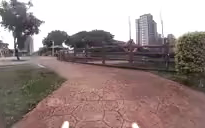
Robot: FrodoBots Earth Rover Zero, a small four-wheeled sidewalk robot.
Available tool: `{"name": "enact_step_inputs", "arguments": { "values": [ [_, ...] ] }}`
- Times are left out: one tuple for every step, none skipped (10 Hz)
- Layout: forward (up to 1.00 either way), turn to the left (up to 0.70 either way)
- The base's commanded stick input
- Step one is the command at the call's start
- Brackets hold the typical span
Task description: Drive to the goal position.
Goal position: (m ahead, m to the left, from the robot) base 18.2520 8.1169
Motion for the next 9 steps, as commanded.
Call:
{"name": "enact_step_inputs", "arguments": {
  "values": [
    [0.7,0.02],
    [0.7,0.03],
    [0.7,0.02],
    [0.7,0.02],
    [0.7,0.02],
    [0.7,0.03],
    [0.7,0.03],
    [0.7,0.03],
    [0.7,0.03]
  ]
}}
